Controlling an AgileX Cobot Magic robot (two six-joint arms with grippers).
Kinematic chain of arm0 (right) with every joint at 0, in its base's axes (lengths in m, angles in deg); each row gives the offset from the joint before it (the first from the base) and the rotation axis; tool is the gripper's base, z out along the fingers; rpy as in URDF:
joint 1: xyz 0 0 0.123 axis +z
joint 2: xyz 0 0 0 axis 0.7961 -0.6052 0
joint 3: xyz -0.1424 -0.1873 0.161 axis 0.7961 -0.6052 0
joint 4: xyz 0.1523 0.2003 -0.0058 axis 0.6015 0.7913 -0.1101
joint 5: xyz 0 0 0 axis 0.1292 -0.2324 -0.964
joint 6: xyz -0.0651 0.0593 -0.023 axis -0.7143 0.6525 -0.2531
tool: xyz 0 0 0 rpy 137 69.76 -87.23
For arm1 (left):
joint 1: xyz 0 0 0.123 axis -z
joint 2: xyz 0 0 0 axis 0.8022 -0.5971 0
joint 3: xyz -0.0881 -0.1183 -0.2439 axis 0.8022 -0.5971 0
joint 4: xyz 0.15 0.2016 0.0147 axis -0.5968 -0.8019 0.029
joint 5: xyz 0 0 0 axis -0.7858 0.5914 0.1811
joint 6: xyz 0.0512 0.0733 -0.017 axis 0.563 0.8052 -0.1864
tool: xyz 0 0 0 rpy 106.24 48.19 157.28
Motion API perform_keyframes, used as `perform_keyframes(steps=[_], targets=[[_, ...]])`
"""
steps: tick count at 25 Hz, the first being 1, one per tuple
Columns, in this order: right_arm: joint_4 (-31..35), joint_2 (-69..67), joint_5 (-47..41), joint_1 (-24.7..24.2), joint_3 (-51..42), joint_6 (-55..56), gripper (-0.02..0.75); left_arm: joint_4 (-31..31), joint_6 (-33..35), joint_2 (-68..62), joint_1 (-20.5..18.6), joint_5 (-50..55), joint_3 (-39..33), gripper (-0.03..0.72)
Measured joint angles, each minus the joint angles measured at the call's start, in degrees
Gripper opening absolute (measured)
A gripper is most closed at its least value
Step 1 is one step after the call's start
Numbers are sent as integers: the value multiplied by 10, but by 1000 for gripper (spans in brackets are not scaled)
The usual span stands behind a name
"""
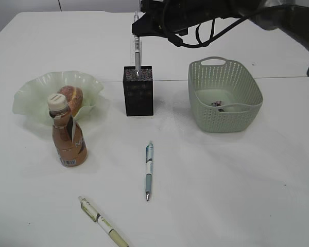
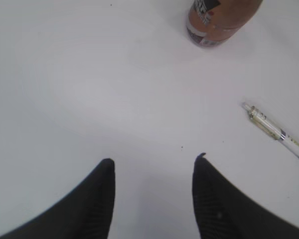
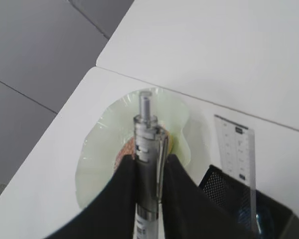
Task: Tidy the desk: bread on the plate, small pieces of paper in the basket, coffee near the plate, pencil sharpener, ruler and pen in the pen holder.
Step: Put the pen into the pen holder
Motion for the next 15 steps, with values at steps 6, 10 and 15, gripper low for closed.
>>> perform_keyframes(steps=[6,10,15], targets=[[19,-3,74,0,0,-59,77,0,0,0,0,0,0,370],[25,-5,98,0,0,-76,77,0,0,0,0,0,0,370],[26,-29,99,0,0,-80,77,0,0,0,0,0,0,370]])
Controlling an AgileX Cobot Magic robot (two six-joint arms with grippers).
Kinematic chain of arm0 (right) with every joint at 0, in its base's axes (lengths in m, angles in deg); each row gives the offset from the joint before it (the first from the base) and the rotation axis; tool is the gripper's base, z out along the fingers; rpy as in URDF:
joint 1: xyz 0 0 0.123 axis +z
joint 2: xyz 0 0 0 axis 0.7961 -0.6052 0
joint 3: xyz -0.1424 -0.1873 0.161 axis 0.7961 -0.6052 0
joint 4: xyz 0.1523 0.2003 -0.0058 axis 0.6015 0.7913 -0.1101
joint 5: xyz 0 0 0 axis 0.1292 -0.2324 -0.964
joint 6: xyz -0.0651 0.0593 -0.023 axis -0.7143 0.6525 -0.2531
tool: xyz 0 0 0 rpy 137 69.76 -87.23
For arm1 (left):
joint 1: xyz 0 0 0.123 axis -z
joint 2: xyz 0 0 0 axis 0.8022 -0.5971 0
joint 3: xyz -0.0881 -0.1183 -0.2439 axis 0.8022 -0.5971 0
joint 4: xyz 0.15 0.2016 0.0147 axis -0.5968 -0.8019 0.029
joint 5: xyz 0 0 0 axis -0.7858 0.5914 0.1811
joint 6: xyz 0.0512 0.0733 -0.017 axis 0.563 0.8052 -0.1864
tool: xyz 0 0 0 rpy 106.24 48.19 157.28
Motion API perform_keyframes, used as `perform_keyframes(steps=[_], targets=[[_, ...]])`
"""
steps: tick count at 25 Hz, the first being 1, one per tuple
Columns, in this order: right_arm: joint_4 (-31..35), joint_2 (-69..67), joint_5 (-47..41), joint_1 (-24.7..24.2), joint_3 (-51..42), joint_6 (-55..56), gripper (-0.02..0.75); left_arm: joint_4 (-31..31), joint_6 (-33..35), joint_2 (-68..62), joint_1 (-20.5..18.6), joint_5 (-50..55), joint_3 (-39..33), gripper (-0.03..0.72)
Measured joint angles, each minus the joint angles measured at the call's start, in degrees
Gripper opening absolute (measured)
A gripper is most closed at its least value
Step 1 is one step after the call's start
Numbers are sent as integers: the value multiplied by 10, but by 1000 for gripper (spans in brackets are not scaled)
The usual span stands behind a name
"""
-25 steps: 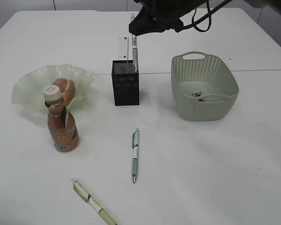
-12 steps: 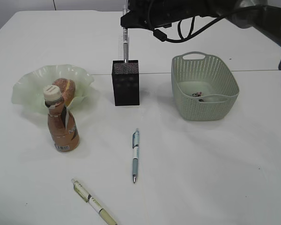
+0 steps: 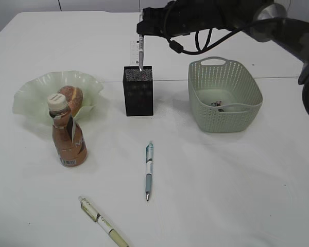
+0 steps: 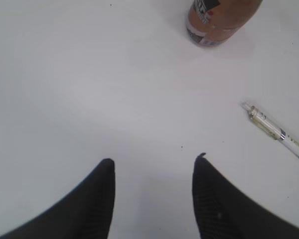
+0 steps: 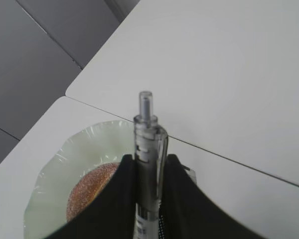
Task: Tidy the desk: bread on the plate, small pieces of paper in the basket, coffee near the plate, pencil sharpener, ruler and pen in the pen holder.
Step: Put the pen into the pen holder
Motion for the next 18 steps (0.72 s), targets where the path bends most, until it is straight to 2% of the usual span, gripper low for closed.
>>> perform_keyframes(steps=[9,18], targets=[[-38,-21,-7,7,0,-20,93,0,0,0,0,0,0,370],[-49,-21,-7,11,0,-21,225,0,0,0,0,0,0,370]])
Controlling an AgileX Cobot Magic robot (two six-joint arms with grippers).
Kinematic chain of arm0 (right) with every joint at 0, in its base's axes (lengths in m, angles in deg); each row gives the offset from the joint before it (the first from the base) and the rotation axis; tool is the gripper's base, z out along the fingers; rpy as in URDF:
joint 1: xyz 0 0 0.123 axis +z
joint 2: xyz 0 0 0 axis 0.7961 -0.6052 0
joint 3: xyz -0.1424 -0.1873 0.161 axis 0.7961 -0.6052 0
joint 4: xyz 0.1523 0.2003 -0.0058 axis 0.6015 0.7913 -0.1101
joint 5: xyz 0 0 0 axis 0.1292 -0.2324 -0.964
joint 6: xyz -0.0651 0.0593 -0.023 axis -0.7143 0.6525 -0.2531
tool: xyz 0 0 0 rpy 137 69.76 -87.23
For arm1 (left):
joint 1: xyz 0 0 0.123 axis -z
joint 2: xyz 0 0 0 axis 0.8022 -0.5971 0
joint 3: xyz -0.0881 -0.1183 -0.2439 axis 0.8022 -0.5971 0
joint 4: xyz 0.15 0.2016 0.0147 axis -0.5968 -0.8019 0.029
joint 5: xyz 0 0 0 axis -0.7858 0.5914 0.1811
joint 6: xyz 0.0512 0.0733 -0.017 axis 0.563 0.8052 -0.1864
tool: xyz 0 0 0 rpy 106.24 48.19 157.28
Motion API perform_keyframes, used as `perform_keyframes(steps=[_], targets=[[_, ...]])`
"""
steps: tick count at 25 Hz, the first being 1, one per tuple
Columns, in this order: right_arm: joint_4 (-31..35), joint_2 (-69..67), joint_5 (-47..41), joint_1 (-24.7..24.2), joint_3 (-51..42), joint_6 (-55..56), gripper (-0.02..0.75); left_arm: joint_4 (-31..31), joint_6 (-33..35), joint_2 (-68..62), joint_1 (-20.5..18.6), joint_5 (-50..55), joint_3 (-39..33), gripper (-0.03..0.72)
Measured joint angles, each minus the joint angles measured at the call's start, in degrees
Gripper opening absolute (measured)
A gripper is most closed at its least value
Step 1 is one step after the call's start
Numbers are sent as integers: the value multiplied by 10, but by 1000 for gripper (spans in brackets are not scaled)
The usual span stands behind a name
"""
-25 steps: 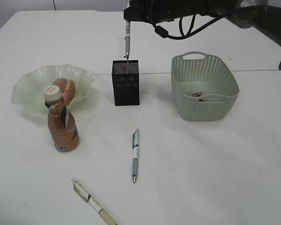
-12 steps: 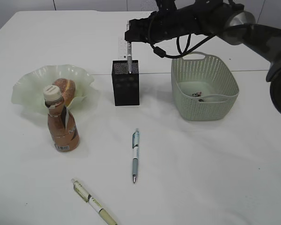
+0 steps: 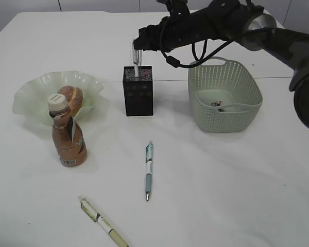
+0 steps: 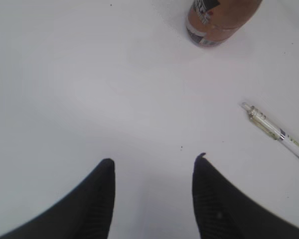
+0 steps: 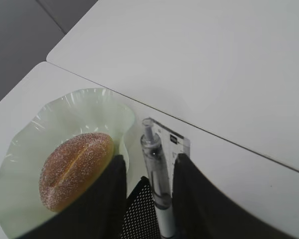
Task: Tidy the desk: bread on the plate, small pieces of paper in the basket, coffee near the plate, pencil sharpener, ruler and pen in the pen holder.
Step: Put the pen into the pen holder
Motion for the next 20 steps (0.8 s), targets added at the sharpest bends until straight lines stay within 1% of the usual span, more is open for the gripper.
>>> perform_keyframes(steps=[3,7,9,11,14,16,18,20], targets=[[2,0,0,0,0,0,267,0,0,0,0,0,0,370],[14,0,-31,0,0,2,281,0,0,0,0,0,0,370],[13,2,-61,0,0,33,282,0,0,0,0,0,0,370],[-3,13,-93,0,0,95,282,0,0,0,0,0,0,370],[-75,39,-153,1,0,211,282,0,0,0,0,-1,0,370],[-149,59,-202,5,0,278,282,0,0,0,0,-2,0,370],[-213,78,-242,11,0,322,282,-4,0,0,0,-6,0,370],[-266,91,-260,22,0,354,282,-6,0,0,0,-9,0,370]])
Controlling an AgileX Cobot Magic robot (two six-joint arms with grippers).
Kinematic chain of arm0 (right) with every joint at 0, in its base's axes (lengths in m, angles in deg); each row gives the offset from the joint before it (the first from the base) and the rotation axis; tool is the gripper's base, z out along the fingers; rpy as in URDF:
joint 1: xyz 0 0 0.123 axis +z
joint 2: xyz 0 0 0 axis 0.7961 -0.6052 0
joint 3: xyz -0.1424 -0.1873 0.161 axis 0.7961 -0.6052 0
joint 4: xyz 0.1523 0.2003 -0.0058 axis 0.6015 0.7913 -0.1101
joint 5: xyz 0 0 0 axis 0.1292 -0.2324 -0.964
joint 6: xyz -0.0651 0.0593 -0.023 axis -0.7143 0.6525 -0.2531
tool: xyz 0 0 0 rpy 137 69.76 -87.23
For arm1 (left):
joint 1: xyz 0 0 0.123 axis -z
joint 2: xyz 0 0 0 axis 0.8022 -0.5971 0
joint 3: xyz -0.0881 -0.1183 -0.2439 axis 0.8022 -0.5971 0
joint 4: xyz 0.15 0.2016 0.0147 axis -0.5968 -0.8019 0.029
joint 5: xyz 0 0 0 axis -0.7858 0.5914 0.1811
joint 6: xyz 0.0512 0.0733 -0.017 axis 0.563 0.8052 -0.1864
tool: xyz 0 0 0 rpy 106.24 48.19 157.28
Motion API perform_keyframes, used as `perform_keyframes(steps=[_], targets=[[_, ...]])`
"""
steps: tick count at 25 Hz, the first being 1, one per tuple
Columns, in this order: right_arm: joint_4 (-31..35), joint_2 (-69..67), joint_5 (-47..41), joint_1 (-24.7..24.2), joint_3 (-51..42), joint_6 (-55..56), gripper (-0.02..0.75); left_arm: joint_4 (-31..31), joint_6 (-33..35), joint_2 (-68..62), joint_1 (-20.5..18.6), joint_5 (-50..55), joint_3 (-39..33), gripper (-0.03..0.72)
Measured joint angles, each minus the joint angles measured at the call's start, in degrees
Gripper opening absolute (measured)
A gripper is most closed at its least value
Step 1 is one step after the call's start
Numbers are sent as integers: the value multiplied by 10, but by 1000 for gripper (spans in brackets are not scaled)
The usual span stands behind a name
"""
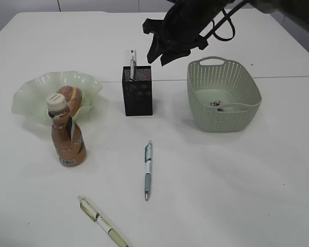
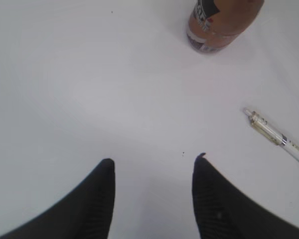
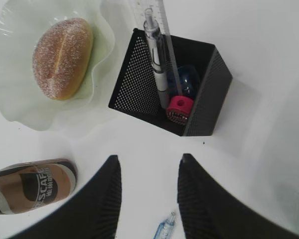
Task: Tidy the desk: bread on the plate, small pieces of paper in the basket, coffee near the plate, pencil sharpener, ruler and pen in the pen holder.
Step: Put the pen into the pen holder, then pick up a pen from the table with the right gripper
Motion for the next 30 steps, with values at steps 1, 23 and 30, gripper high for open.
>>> perform_keyframes(steps=[1,23,30], targets=[[-19,6,-2,6,0,11,282,0,0,0,0,-3,0,370],[-196,81,-11,189,-221,188,282,-1,0,0,0,-2,0,370],[-197,82,-7,191,-302,218,283,0,0,0,0,5,0,370]])
